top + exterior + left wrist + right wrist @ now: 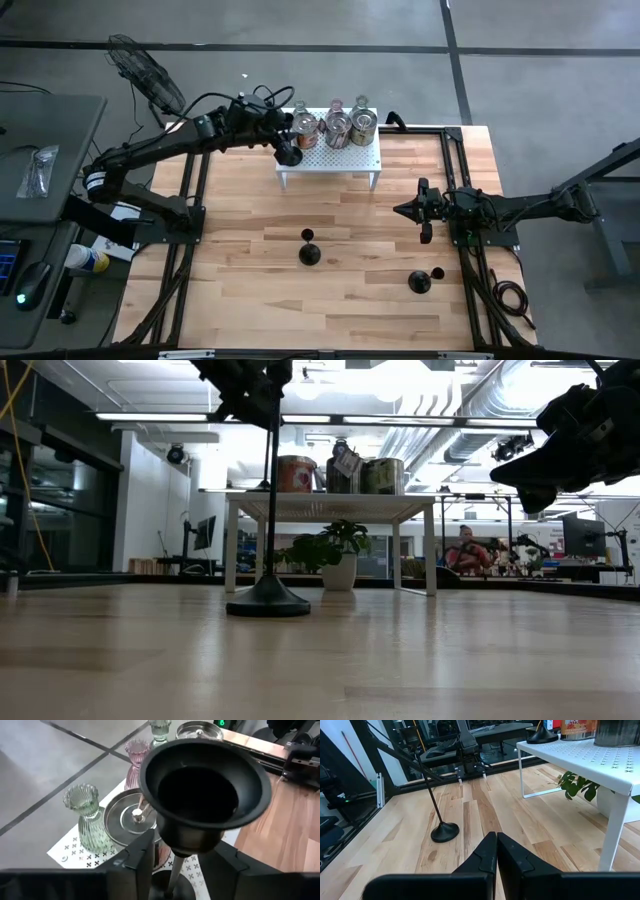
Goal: Pick & Place candle stick holders
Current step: Put the left black candle holder on the shelf, then put the left black candle holder on the shelf aligned with the other candle holder
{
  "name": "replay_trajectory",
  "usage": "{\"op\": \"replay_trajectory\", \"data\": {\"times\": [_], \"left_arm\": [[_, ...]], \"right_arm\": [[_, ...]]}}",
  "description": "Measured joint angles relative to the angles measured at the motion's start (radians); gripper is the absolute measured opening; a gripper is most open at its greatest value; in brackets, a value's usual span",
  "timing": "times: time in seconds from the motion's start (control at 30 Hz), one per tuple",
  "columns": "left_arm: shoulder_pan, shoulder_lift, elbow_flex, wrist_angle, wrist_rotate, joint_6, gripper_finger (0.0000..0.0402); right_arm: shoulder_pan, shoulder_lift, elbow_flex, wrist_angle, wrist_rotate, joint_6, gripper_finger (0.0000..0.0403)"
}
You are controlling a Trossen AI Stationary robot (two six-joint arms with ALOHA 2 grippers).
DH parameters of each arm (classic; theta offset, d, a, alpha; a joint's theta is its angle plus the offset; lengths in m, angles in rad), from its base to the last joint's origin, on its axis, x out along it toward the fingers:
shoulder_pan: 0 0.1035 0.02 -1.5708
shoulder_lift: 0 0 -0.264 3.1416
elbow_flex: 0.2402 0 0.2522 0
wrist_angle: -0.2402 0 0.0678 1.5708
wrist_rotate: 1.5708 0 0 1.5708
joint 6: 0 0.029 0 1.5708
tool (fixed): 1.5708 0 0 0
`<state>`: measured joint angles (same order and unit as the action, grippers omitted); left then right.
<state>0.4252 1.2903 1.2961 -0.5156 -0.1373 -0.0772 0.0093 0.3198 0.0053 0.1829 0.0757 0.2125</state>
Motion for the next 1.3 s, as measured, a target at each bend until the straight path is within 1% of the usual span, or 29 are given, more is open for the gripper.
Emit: {"op": "replay_trajectory", "data": {"times": [0.17, 0.3, 0.57, 0.73, 0.87, 1.0, 1.07, 1.17, 1.3], "left_arm": [[0.0, 0.0, 0.0, -0.002, 0.0, 0.002, 0.0165], [0.0, -0.008, 0.0, -0.019, -0.002, 0.027, 0.0175], [-0.002, -0.051, 0.0, -0.072, -0.028, 0.054, 0.0178], [-0.002, -0.083, -0.001, -0.13, -0.062, 0.054, 0.0178], [-0.012, -0.118, -0.029, -0.129, -0.069, 0.054, 0.0178], [-0.062, -0.164, -0.086, -0.126, -0.113, 0.054, 0.0178], [-0.108, -0.205, -0.129, -0.11, -0.152, 0.045, 0.0178], [-0.191, -0.259, -0.212, -0.073, -0.217, -0.003, 0.0178], [-0.33, -0.301, -0.339, -0.001, -0.291, -0.112, 0.0178]], "right_arm": [[0.0, 0.0, 0.0, 0.0, 0.0, 0.0, 0.0004], [0.0, 0.0, 0.0, 0.0, 0.0, 0.0, 0.0004], [0.0, 0.0, 0.0, 0.0, 0.0, 0.0, 0.0004], [0.0, 0.0, 0.0, 0.0, 0.0, 0.0, 0.0004], [0.0, 0.0, 0.0, 0.0, 0.0, 0.0, 0.0004], [0.0, 0.0, 0.0, 0.0, 0.0, 0.0, 0.0004], [0.0, 0.0, 0.0, 0.0, 0.0, 0.0, 0.0004], [0.0, 0.0, 0.0, 0.0, 0.0, 0.0, 0.0004], [0.0, 0.0, 0.0, 0.0, 0.0, 0.0, 0.0004]]}}
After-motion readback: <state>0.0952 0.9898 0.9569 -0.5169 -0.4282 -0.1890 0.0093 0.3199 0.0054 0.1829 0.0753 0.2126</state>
